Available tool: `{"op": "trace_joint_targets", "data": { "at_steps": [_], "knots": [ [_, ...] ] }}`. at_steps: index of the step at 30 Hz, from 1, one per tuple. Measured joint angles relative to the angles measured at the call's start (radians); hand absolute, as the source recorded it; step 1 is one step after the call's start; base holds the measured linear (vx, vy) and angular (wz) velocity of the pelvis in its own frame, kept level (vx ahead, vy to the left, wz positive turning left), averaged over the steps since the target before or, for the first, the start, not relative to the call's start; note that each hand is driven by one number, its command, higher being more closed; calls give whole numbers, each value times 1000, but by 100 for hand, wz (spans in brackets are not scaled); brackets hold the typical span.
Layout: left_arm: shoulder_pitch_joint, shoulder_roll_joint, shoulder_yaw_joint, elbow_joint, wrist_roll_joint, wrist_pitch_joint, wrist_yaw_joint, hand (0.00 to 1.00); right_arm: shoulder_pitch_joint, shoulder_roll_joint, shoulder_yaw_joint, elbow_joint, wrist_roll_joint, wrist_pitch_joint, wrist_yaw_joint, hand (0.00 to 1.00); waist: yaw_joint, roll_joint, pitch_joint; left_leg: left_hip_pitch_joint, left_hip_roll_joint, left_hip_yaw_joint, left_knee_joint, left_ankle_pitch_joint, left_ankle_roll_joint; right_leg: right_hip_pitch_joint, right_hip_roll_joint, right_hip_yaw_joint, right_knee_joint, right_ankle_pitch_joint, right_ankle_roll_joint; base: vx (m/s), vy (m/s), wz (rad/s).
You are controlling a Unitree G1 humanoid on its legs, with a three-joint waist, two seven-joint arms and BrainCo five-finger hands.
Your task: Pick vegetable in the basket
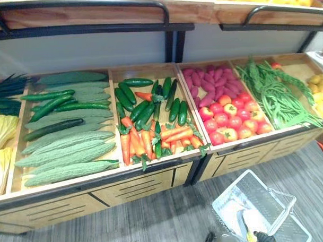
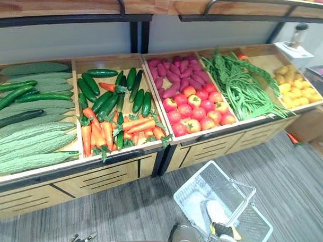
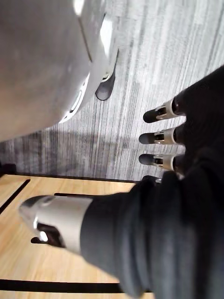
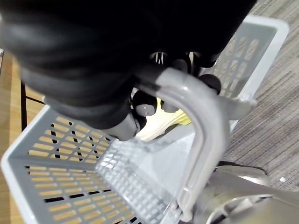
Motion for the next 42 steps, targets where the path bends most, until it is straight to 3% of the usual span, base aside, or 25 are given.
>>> {"op": "trace_joint_targets", "data": {
  "at_steps": [1, 3, 4, 7, 9, 15, 18, 20, 22, 27, 29, 34, 38, 42],
  "knots": [
    [-4, -8, 18, 11, 0, 2, 3, 0, -6, 5, -2, 10, 0, 4, 0, 100, 3, 18, -1, 6, 45, -27, 1, -21, -31, 18, 40, 14, 19, -66, 48, 289, -540, 55],
    [0, -40, 27, 8, 1, -5, 2, 0, -11, -7, -12, 6, -1, 7, 3, 100, 14, 59, -8, -5, 106, -25, -9, 1, -43, 9, 91, -7, 34, -128, 32, 199, -377, 39],
    [0, -49, 28, 11, 0, -4, 4, 0, -11, -11, -16, 6, -1, 9, 5, 100, 12, 72, -11, -11, 119, -23, -24, 43, -46, 7, 98, -36, 52, -159, 22, 211, -352, 51],
    [3, -55, 30, 18, -4, -6, 5, 0, -11, -31, -23, 18, -2, 14, 16, 100, 7, 82, -17, -8, 136, -23, -66, 124, -56, 35, 112, -87, 41, -183, 9, 149, -207, 52],
    [7, -56, 38, 20, -6, -6, 5, 0, -10, -35, -23, 30, -2, 13, 19, 100, 4, 96, -28, -10, 143, -23, -80, 155, -61, 63, 122, -114, 8, -178, 2, 105, -93, 35],
    [15, -53, 32, 25, -10, -6, 14, 0, -5, -54, -23, 70, -3, 13, 14, 100, -8, 97, -48, -41, 128, -26, -93, 177, -69, 126, 113, -176, -78, -146, 12, 120, 22, 32],
    [12, -48, -3, 5, 2, -5, 50, 0, -4, -63, -21, 80, -3, 13, 5, 100, -15, 93, -52, -40, 94, -22, -92, 182, -67, 160, 85, -184, -116, -130, 30, 71, 82, 22],
    [17, -47, -65, -61, 47, -5, 85, 0, -5, -67, -19, 80, -3, 10, -1, 100, -15, 94, -53, -42, 78, -19, -92, 182, -67, 163, 77, -169, -143, -108, 30, 40, 80, 2],
    [31, -39, -162, -178, 171, -19, 155, 0, -4, -67, -18, 80, -3, -7, -18, 100, -15, 94, -53, -44, 66, -10, -92, 182, -67, 164, 71, -157, -176, -78, 29, -2, 50, -10],
    [79, -14, -263, -455, 367, -76, 292, 0, 23, -66, -20, 76, -1, -37, -46, 100, -31, 89, -56, -39, 57, 31, -92, 177, -66, 179, 69, -139, -218, -49, 38, -49, 20, -10],
    [113, -14, -301, -596, 393, -84, 318, 0, 36, -66, -22, 75, 1, -39, -53, 100, -35, 90, -56, -39, 58, 36, -92, 171, -62, 178, 71, -135, -219, -47, 40, -66, -5, -4],
    [184, -4, -511, -913, 431, -141, 302, 0, 48, -70, -20, 59, 13, -39, -63, 100, -46, 119, -72, -38, 73, 87, -92, 91, -60, 174, 97, -106, -264, -1, 45, -92, 17, -13],
    [200, 74, -684, -1065, 431, -217, 229, 0, 55, -62, -18, 58, 17, -36, -62, 100, -59, 112, -81, -39, 62, 118, -59, 65, -60, 173, 93, -53, -298, 20, 48, -90, 25, -29],
    [179, 92, -708, -1106, 438, -251, 214, 0, 81, -80, -13, 58, 31, -36, -69, 100, -69, 132, -97, -39, 65, 129, -59, 59, -63, 170, 105, -30, -314, 22, 50, -11, -9, -12]
  ]
}}
